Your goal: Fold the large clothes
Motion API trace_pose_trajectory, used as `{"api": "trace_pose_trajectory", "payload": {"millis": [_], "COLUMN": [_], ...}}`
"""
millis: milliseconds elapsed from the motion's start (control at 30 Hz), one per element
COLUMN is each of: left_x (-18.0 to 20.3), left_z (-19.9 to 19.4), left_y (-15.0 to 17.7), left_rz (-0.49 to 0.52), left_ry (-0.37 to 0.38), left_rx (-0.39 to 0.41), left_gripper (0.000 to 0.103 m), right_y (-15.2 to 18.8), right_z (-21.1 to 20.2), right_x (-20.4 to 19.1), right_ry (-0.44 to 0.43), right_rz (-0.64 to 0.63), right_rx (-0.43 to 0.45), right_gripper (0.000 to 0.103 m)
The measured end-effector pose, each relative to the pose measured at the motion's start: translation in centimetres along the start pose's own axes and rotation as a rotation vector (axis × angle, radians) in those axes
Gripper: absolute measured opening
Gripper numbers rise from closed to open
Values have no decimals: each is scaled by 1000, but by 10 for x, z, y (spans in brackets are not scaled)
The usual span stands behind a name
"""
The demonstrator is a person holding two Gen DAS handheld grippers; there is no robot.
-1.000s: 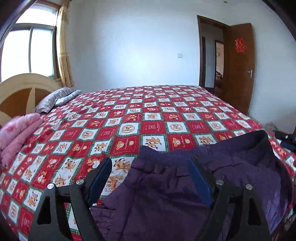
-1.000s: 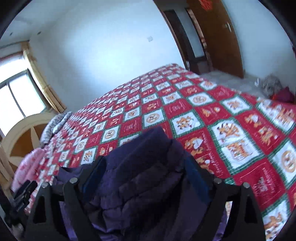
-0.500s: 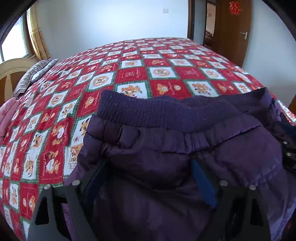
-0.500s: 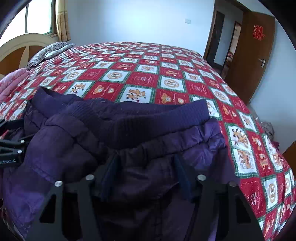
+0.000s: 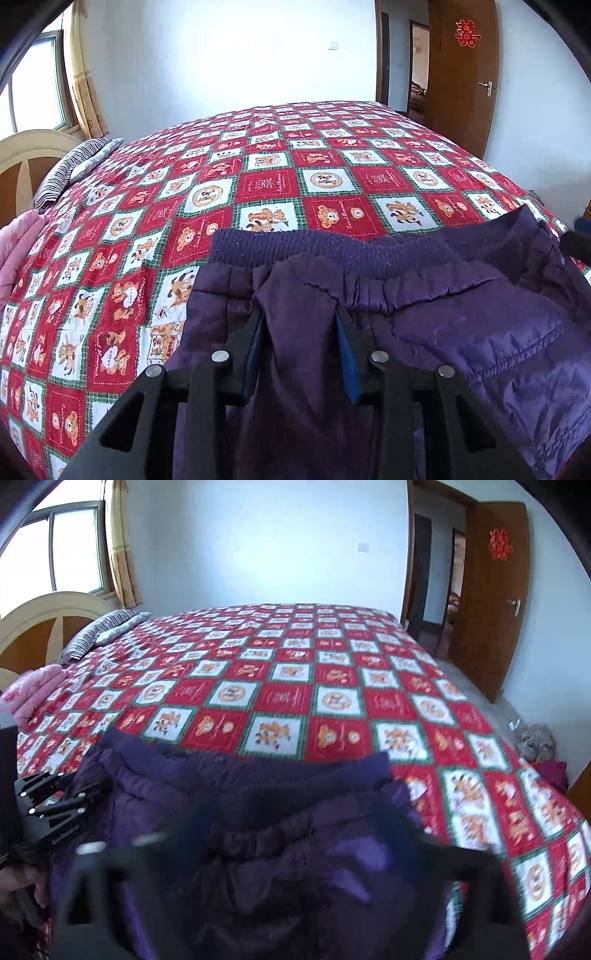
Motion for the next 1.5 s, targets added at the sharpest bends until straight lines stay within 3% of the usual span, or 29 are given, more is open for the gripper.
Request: {"api": "trace_pose_trajectory", "payload": {"millis": [100, 200, 267, 333, 367, 400, 500, 600, 667, 733, 767, 800, 833, 867, 967, 1000, 1033, 1067, 1200, 1333, 1400, 1500], "left_x": [-3, -4, -5, -6, -7, -9, -10, -6, -6, -7, -7, -6, -6, -6, -5, -4, -4, -5, -9, -7, -7, -8], "left_z": [0, -2, -4, -7, -11, -16, -27, -16, -6, -5, -4, -5, -5, -5, -4, -4, -5, -9, -34, -31, -12, 28], "left_y": [3, 4, 4, 3, 2, 0, -8, -11, -8, -5, -4, -3, -3, -3, -2, -2, -3, -3, -7, -18, -23, -19], "left_rz": [-17, -23, -27, -35, -39, -44, -43, -21, -22, -28, -31, -31, -31, -30, -26, -22, -21, -29, -48, -33, -31, -30], "left_ry": [10, 9, 7, 10, 7, 5, -10, -26, -23, -20, -19, -19, -19, -19, -15, -17, -17, -13, -16, -42, -55, -41], "left_rx": [8, 21, 28, 42, 56, 72, 111, 88, 61, 64, 65, 66, 68, 70, 72, 73, 76, 88, 167, 174, 128, 13], "left_gripper": [38, 37, 34, 30, 28, 27, 27, 27, 27, 27, 27, 27, 27, 27, 27, 27, 26, 24, 23, 23, 23, 25], "right_y": [19, 28, 29, 29, 27, 24, 11, 1, 1, 4, 5, 6, 7, 9, 19, 20, 19, 19, 15, -4, -12, -3], "right_z": [24, 48, 53, 49, 43, 34, 25, 35, 40, 38, 35, 34, 39, 48, 76, 76, 72, 67, 44, 32, 48, 90], "right_x": [-10, -10, -9, -9, -8, -5, 5, 10, 9, 4, 0, -3, -6, -7, -7, -8, -9, -10, -5, -1, 4, 9], "right_ry": [41, 82, 84, 83, 84, 86, 70, 38, 28, 3, -2, 25, 52, 57, 74, 78, 75, 78, 56, 86, 88, 112], "right_rz": [-79, -95, -94, -103, -101, -89, -41, -15, -9, -21, -29, -47, -68, -73, -83, -94, -97, -98, -59, -28, -9, -15], "right_rx": [-103, -172, -165, -150, -125, -88, -44, -71, -88, -90, -58, -43, -66, -101, -208, -199, -179, -169, -82, 3, -21, -141], "right_gripper": [67, 69, 62, 34, 25, 1, 0, 0, 11, 89, 97, 95, 83, 78, 75, 62, 29, 21, 20, 20, 20, 21]}}
Point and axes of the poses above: each gripper's, at about its wrist camera, not at the fingertips, and z roughly the way its jaws point, x to its right, y to its underside, the point moved 2 cm from there along z, roughly the way its jaws point, and after that the axes turned 5 degrees about z, right-handed, at the moved point
